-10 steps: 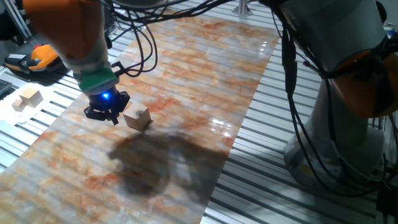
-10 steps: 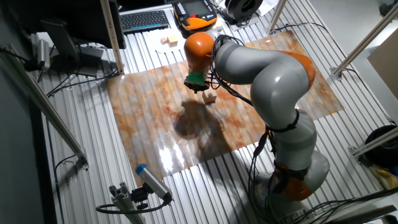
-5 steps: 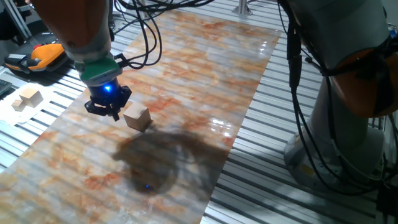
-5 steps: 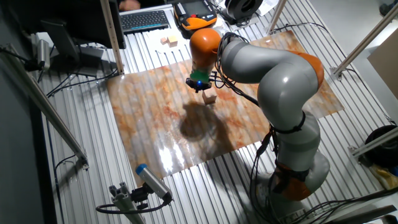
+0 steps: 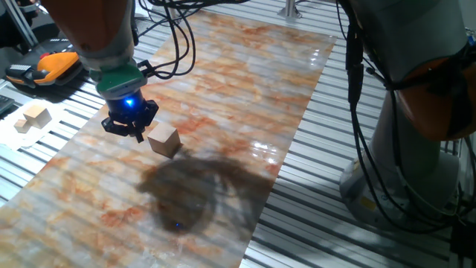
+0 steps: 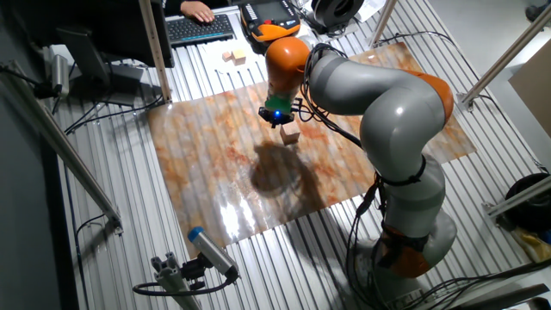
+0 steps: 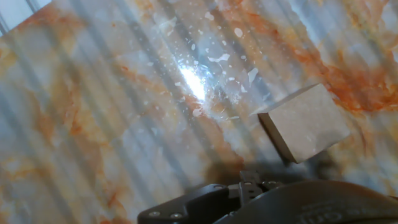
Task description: Approach and touch the side of the small block
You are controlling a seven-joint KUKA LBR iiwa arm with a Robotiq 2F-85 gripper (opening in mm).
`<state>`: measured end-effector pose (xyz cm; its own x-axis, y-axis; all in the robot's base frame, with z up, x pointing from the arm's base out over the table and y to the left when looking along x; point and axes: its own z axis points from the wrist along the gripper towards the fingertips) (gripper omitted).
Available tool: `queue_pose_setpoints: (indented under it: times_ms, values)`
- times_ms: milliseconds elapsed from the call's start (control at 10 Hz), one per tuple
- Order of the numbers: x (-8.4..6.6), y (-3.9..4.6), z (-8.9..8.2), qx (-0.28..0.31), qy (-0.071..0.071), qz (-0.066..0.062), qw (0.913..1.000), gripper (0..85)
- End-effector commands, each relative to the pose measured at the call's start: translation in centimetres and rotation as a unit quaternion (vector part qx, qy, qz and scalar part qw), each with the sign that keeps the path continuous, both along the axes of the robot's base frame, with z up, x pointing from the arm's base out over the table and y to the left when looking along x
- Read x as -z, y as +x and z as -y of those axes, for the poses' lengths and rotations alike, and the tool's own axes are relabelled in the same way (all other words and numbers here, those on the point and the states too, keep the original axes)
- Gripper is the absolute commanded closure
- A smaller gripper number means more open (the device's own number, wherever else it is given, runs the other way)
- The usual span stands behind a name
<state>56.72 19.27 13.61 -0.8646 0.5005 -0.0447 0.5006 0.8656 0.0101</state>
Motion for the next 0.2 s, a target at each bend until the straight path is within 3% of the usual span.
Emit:
queue_pose_setpoints:
  times_ms: [0,100]
  values:
    - [-0.09,-0.05,0.01,0.001,0.002,-0.002,1.0,85.0]
    - [-0.09,-0.09,0.0,0.001,0.002,-0.002,1.0,85.0]
